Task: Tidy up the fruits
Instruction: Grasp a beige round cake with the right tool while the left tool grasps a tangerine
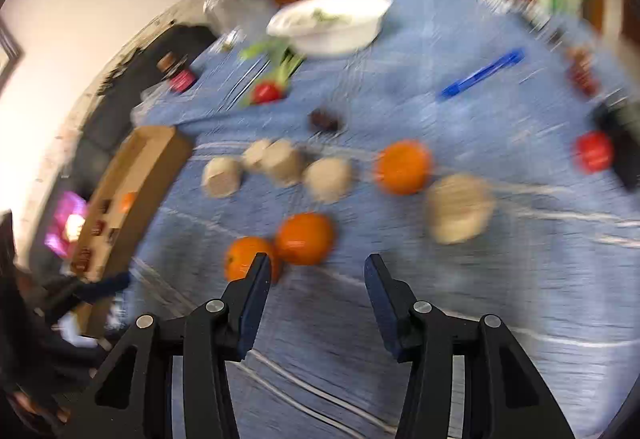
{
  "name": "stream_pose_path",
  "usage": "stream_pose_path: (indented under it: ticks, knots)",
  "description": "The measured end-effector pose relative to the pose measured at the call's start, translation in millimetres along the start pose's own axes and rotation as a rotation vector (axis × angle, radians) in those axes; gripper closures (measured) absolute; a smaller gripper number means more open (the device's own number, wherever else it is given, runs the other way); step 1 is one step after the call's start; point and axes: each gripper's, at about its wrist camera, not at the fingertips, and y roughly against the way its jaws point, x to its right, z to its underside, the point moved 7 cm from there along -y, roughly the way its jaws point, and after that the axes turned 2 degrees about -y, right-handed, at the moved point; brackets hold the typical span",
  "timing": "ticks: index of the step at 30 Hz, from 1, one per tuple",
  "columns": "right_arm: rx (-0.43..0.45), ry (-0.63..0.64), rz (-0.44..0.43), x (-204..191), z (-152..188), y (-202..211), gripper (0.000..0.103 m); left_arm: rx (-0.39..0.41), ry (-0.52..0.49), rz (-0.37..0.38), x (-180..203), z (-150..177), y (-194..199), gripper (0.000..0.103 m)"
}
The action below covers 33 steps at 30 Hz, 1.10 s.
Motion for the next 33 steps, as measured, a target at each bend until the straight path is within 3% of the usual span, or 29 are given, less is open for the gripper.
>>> stream_pose_path:
  ticks: [4,12,13,15,19,25,28,30,33]
  knots:
    - [0.113,0.018,0.126,25,-10,31,0.051,-0.007,0.03,0.01,1,-5,-4,0.039]
    - [0.025,0.034,0.212,43,-23,-17,0.051,-0.006,-0.014,0.014,29,-17,-11,0.039]
    - [0.021,0.03,0.219,45,-24,-20,0.053,-0.006,-0.02,0.014,33,-20,-12,0.039]
    - [0.029,0.028,0.227,48,-25,-22,0.067,-0.005,-0.02,0.027,40,-25,-16,0.039]
    - [0.068,0.03,0.242,52,-23,-9,0.067,-0.012,-0.008,0.062,53,-37,-31,0.039]
    - [0.091,0.006,0.195,50,-3,23,0.067,-0.018,0.043,0.101,63,-50,-57,0.039]
    - [0.092,-0.004,0.19,48,11,32,0.067,0.023,0.034,0.065,67,-59,-62,0.04]
    - [0.09,-0.019,0.184,48,18,36,0.067,0.047,0.013,0.024,69,-61,-64,0.049]
    - [0.089,-0.031,0.185,46,30,42,0.067,0.068,-0.03,0.047,77,-60,-61,0.07]
